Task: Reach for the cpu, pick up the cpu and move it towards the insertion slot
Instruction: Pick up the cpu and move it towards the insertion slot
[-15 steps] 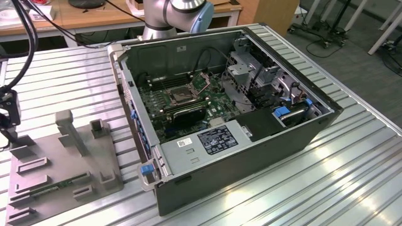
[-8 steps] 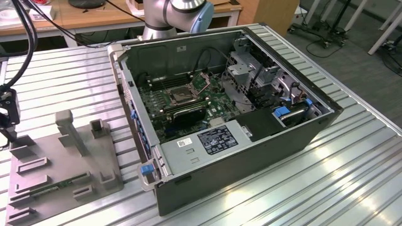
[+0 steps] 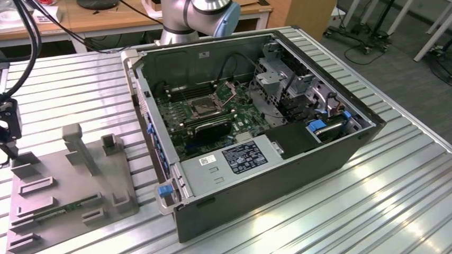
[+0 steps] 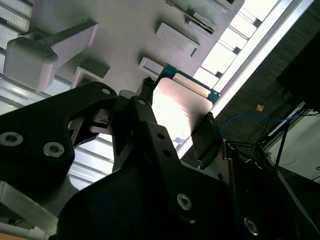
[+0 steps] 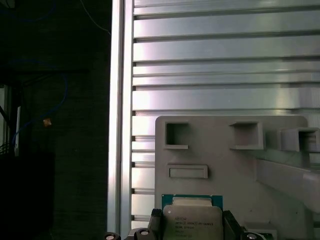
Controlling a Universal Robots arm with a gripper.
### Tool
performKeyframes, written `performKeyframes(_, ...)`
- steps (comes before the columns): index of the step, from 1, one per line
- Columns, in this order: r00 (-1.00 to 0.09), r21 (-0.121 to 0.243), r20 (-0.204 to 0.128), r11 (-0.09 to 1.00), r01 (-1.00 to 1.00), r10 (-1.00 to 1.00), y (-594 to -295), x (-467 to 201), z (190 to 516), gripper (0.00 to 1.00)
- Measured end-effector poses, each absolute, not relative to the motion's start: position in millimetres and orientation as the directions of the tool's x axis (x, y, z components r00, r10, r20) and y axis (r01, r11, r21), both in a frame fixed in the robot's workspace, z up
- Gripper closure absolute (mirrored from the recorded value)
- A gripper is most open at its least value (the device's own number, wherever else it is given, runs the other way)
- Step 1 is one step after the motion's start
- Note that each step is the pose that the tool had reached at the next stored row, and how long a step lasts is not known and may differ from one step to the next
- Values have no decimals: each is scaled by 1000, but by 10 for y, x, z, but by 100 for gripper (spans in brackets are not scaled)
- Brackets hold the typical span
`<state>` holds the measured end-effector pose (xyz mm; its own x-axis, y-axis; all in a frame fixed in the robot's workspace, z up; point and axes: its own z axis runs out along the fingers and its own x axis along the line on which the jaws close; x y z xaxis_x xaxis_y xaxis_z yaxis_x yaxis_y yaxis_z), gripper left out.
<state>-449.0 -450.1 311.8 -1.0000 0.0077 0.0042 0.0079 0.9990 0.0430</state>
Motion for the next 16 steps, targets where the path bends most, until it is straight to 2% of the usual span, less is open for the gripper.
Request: performKeyframes(16, -1000, 43, 4, 999, 8, 8, -4501, -4490, 3156, 45)
